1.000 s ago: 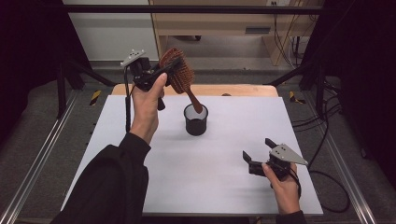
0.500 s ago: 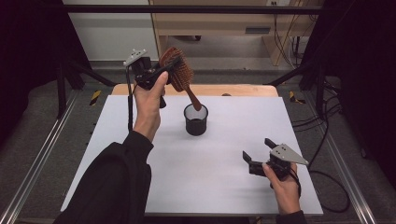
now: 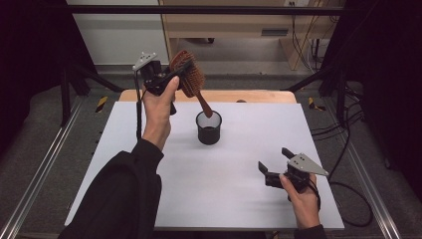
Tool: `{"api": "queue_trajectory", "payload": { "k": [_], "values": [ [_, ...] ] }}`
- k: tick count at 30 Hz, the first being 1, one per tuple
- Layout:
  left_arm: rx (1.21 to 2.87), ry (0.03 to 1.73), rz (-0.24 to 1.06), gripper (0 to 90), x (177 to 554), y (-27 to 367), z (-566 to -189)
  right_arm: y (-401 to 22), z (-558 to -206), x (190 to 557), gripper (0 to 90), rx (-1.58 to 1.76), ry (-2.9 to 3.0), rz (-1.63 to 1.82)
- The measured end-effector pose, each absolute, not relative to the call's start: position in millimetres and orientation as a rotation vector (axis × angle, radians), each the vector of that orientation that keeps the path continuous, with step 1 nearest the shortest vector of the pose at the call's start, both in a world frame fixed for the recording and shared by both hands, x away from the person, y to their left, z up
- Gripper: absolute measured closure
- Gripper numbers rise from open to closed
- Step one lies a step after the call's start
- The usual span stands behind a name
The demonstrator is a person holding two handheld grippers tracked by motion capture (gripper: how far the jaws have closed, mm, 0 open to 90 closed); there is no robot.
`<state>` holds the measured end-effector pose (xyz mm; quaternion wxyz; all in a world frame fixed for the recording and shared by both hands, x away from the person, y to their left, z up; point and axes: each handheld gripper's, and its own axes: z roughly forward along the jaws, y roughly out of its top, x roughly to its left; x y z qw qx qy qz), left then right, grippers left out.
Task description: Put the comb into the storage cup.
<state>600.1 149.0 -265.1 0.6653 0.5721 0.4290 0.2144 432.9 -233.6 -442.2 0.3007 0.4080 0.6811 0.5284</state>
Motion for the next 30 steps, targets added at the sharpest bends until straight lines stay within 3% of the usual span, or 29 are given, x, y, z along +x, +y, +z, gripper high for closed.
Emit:
{"api": "queue_trajectory", "payload": {
  "k": [30],
  "values": [
    [1.317, 0.965, 0.505, 51.6, 603.0, 142.7, -269.9, -233.5, -442.2, 432.6, 3.2, 1.085, 1.813, 1.416]
  ]
}}
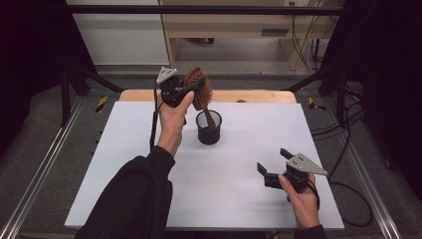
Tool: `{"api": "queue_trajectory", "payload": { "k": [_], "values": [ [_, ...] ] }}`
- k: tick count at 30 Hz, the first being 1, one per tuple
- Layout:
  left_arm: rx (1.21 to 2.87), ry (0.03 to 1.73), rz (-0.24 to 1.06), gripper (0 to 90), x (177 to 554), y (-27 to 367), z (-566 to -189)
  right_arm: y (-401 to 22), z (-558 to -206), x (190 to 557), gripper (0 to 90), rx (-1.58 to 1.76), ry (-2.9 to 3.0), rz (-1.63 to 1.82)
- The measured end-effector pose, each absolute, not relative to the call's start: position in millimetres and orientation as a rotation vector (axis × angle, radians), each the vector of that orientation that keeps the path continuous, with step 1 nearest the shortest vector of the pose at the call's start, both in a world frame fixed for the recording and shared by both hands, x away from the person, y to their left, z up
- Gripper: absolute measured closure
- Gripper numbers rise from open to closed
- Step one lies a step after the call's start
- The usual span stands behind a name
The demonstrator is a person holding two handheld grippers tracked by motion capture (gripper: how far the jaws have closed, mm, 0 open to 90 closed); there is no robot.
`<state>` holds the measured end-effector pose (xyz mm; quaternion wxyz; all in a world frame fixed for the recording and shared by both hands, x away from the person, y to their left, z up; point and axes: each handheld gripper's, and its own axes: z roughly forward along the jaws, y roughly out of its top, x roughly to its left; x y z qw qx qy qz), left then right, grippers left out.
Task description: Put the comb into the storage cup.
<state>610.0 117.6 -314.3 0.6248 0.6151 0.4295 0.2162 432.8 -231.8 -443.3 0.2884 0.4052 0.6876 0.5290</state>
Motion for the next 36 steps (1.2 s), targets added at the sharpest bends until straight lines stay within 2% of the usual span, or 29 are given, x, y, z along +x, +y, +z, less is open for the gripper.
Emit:
{"api": "queue_trajectory", "payload": {
  "k": [36],
  "values": [
    [1.458, 0.994, 0.465, 51.4, 616.6, 104.0, -332.2, -228.7, -445.2, 435.8, 3.2, 1.096, 1.834, 1.435]
  ]
}}
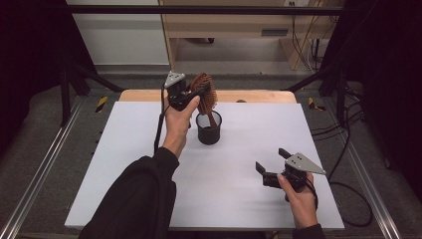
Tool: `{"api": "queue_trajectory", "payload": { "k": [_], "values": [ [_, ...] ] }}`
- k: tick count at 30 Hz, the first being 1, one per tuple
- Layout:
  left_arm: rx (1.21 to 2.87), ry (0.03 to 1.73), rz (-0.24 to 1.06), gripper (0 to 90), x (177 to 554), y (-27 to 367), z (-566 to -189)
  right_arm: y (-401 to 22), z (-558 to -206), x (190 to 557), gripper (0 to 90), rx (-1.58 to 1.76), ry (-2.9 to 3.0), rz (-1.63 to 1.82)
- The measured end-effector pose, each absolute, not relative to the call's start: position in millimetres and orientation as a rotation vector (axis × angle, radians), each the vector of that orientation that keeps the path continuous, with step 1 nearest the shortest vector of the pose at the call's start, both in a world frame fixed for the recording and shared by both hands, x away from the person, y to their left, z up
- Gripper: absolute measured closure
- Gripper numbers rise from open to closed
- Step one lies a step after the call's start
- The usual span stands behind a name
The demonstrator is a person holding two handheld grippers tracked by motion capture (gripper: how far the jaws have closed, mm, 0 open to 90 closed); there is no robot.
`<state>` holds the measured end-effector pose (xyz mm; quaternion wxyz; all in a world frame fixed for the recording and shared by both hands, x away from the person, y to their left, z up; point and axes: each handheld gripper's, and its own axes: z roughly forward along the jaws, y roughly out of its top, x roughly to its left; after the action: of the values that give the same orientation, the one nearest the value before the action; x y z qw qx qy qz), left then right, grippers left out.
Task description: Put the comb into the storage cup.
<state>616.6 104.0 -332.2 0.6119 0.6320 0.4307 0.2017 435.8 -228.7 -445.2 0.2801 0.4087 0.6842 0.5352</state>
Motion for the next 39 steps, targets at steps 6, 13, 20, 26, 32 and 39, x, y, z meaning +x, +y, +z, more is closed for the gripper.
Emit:
{"api": "queue_trajectory", "payload": {
  "k": [6, 13, 20, 26, 32, 39],
  "values": [
    [1.494, 0.98, 0.476, 51.4, 614.7, 100.6, -336.2, -224.5, -445.3, 435.9, 3.0, 1.096, 1.847, 1.441],
    [1.48, 0.986, 0.461, 51.4, 612.7, 99.4, -338.3, -227.5, -445.3, 435.9, 3.1, 1.1, 1.836, 1.44],
    [1.472, 0.996, 0.453, 51.4, 616.4, 99.2, -343.4, -227.4, -446.6, 437.8, 3.2, 1.095, 1.849, 1.427],
    [1.455, 1.02, 0.449, 51.4, 621.0, 98.8, -348.2, -231.4, -446.7, 438.9, 3.1, 1.112, 1.837, 1.436],
    [1.453, 1.031, 0.435, 51.3, 622.1, 104.7, -348.6, -231.9, -445.8, 437.4, 2.8, 1.107, 1.838, 1.438],
    [1.448, 1.039, 0.412, 51.2, 621.8, 104.0, -348.0, -229.4, -445.8, 437.7, 2.9, 1.107, 1.838, 1.454]
  ]
}}
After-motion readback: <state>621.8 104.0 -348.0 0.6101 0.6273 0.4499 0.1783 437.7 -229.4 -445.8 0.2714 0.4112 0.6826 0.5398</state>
